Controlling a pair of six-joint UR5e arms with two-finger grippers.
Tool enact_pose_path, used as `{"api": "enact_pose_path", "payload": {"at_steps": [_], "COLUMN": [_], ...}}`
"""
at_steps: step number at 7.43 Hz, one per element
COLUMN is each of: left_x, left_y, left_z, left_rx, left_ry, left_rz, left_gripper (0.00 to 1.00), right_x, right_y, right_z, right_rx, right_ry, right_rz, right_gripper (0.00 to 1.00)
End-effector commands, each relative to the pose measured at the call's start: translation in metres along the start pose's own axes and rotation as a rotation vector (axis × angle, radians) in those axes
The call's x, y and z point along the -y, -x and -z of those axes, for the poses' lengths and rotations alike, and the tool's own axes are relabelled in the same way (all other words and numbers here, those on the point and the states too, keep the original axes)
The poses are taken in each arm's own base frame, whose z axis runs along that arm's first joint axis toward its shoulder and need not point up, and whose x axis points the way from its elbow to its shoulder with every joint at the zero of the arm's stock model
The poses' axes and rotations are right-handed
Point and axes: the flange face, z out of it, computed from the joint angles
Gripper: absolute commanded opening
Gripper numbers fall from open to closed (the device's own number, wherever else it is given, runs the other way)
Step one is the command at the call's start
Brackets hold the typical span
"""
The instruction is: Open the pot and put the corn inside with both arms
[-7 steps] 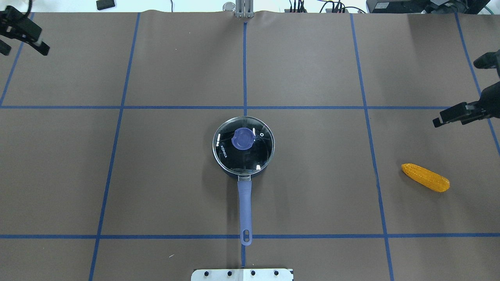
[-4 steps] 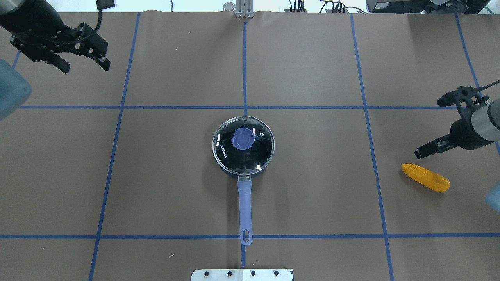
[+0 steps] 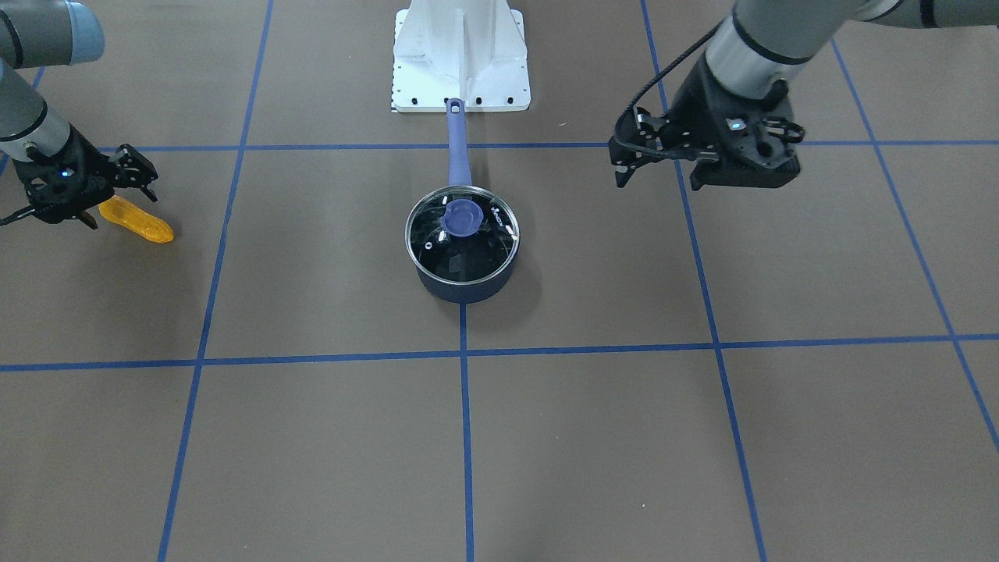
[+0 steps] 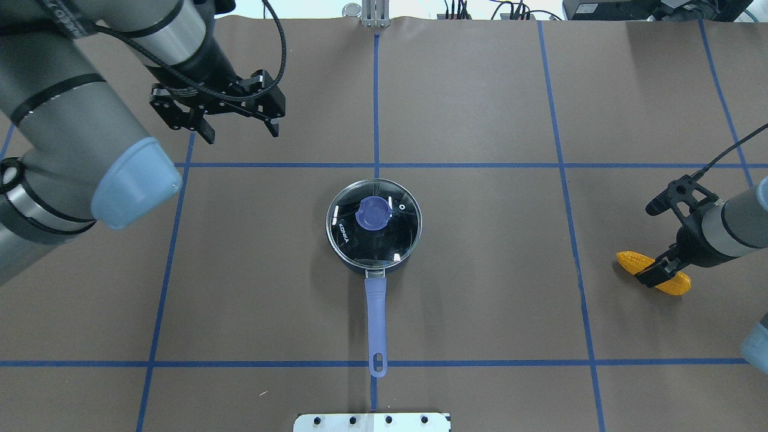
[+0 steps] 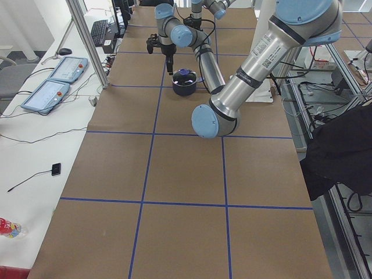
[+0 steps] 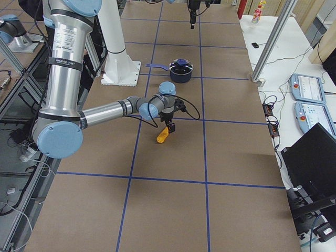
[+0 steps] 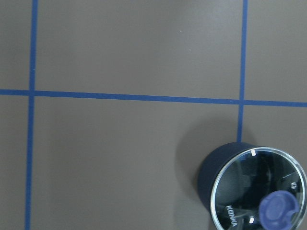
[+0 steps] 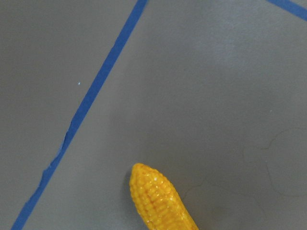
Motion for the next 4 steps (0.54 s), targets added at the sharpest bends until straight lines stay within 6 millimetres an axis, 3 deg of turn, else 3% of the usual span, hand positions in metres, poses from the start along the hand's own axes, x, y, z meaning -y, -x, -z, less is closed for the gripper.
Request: {"api": "enact_pose_path", "payload": {"at_steps": [1,2,3,4], "left_x": [-0.004,-0.012,-0.025,-0.026], "left_y": [-0.051,-0.078,-0.093,-0.105], "left_z": [-0.024,-0.033,-0.045,-0.057], "left_rx": [0.026,0.034,0.041,0.034], "left_ry": [0.004,0.004,-0.005,-0.014], "left_rz": [0.04,0.055,0.059,0.066], "left_gripper": [0.98,0.98,0.98,0.98], "right_x": [-0.005,-0.004,-0.006,-0.003], "right_y": [0.003,0.003,-0.002,-0.001], "right_z": [-0.008,-0.008,-0.012,-0.012], "right_rx": [-0.021,-0.027,-0.043,-0.045], "right_ry": [0.011,0.009,0.014,0.012], "right_rz": [0.027,0.032,0.051,0.089], "right_gripper": [1.0,1.0,1.0,1.0]}}
